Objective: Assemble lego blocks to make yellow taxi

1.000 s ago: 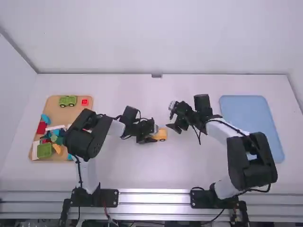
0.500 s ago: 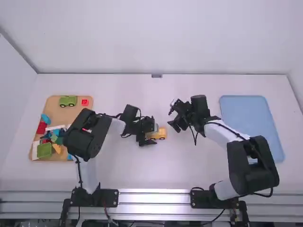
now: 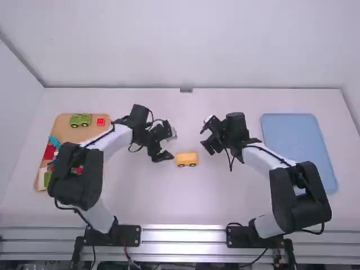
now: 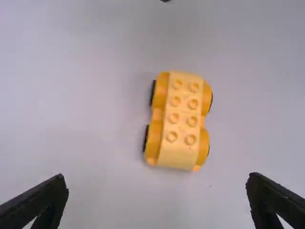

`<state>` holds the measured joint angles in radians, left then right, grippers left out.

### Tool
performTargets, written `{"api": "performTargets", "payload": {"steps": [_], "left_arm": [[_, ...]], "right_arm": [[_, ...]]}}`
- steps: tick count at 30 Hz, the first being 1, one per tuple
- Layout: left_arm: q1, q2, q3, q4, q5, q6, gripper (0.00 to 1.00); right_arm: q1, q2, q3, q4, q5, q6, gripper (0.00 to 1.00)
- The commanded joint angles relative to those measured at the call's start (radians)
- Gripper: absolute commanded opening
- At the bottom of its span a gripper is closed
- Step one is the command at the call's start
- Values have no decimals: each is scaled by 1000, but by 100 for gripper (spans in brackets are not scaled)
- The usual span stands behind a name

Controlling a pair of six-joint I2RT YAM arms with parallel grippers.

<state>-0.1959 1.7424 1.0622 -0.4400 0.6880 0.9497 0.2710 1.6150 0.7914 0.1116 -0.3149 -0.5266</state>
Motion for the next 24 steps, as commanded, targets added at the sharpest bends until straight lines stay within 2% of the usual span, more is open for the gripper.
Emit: {"api": "performTargets", "payload": {"steps": [1, 5, 8, 9, 14, 20, 21, 23, 24], "left_arm": [[15, -74, 58, -77, -84, -139, 99], [10, -144, 141, -202, -240, -396, 99], [11, -199, 220, -317, -384, -669, 99], [11, -199, 220, -317, -384, -669, 99], [6, -238, 314, -452, -521, -995, 99], [6, -253, 411, -611, -658, -1234, 99], [7, -253, 428, -635, -690, -1265, 97], [16, -253, 479, -731, -837, -1407, 99], [16, -253, 481, -739, -848, -1419, 99]], "right_arm": [[3, -26, -7, 10, 3, 6, 98], [3, -26, -8, 35, 2, 3, 98], [1, -26, -8, 62, 2, 3, 99], [1, -26, -8, 62, 2, 3, 99], [-24, -26, -7, 96, 0, 3, 99], [-35, -26, -7, 117, 1, 3, 99], [-35, -26, -7, 117, 2, 3, 99], [-35, -26, -7, 117, 1, 3, 98], [-35, -26, -7, 116, 2, 3, 99]]}}
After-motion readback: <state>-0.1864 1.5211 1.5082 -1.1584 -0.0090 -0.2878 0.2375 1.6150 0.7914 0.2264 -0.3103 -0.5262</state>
